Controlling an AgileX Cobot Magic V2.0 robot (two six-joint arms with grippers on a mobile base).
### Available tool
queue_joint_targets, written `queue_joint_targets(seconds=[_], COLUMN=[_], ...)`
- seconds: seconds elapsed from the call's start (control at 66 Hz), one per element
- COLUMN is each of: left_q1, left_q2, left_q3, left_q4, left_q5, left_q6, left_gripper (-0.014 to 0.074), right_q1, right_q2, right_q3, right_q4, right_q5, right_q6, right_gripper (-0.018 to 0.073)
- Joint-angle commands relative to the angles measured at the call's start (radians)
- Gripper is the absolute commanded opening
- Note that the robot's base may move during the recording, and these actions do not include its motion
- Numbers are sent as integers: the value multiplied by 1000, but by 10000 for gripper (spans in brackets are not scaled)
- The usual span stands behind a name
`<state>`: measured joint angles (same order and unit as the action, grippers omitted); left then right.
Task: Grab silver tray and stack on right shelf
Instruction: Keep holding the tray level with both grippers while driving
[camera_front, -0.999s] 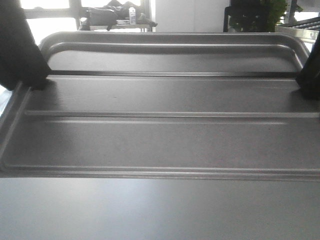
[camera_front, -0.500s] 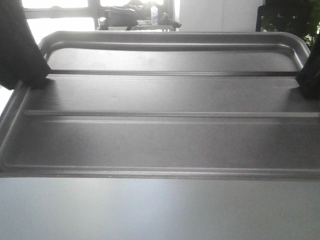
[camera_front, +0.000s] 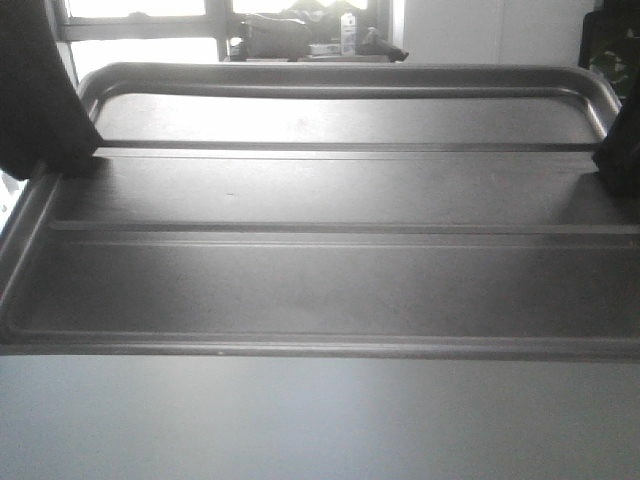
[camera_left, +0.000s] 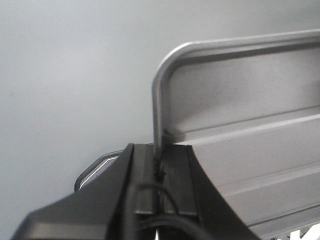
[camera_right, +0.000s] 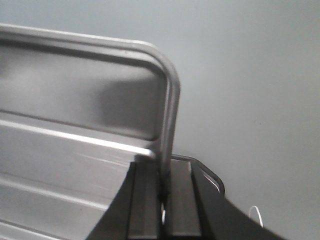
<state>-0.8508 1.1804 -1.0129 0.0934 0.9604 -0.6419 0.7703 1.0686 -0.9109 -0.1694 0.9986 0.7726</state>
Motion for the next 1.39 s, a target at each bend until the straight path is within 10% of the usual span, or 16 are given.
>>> queue_joint_targets(seconds=[0.0,1.378], left_q1=[-2,-2], left_q2=[-26,-26], left_q3=[-27,-27], left_q4=[63,35], left_q5=[31,31], left_q6=[9,9], left_gripper=[-93,-93], right_q1=[-3,-3], right_q2=[-21,-21], right_q3=[-26,-26], right_q4=[-81,-81], right_q5=[31,34], right_q6=[-10,-10], right_gripper=[57,57])
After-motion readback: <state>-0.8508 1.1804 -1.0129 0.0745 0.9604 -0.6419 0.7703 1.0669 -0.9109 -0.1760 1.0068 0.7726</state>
